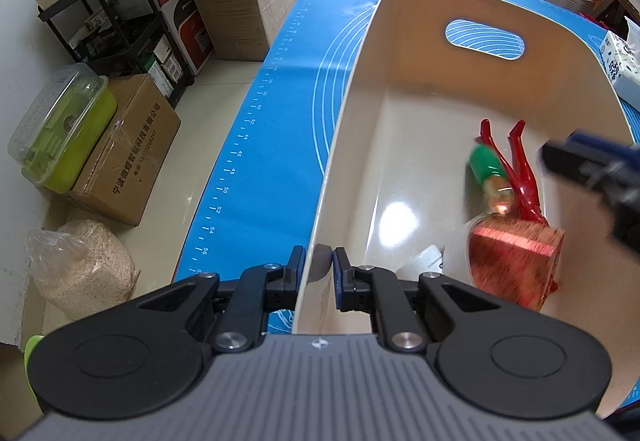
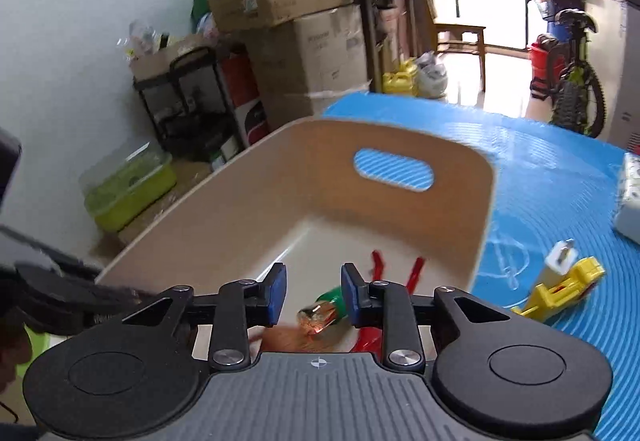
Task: Organize rigid objects
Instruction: 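Carry the green lipstick tube into the basket and open the right gripper, then move the right gripper to the black earbud case and grasp it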
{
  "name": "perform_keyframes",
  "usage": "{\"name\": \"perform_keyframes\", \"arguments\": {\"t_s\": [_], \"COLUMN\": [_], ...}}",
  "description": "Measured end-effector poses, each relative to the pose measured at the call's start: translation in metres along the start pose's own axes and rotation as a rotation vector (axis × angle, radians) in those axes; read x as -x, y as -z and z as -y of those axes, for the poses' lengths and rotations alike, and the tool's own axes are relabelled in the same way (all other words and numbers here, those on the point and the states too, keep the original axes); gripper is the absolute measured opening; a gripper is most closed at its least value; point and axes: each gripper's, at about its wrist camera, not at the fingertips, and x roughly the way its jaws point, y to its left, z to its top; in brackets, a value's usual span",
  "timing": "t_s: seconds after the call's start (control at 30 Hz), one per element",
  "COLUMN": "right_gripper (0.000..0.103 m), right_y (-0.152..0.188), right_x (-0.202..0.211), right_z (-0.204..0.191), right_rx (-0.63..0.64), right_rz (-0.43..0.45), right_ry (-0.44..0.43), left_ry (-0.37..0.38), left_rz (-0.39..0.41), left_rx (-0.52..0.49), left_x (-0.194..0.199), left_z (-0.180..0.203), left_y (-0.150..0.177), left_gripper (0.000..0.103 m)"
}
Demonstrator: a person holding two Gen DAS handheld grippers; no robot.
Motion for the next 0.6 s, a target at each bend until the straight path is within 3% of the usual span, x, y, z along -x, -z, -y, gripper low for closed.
{"name": "perform_keyframes", "arguments": {"t_s": [0.17,0.33,0.47,0.6], "right_gripper": [0.055,0.063,0.063,0.063], "right_y": [-0.012,-0.016,-0.007,0.007], "right_x": [0.026,0.039,0.038,0.019], "right_z": [0.025,0.063,0.094,0.110], "right_rx": [-0.091,-0.165,-0.226,-0.245], "right_rz": [0.089,0.116,0.103,0.030], "right_ry": [0.040,0.136,0.218,0.272], "left_ry": [0.000,-0.001,-0.001,0.000], "left_rz": [0.000,0.001,0.000,0.000], "left_rx": [0.001,0.001,0.001,0.001], "left_x": [0.000,0.000,0.000,-0.001], "left_z": [0.000,0.000,0.000,0.000], "left_y": [0.000,0.000,0.000,0.000], "left_gripper": [0.016,0.016,0.016,0.016]}}
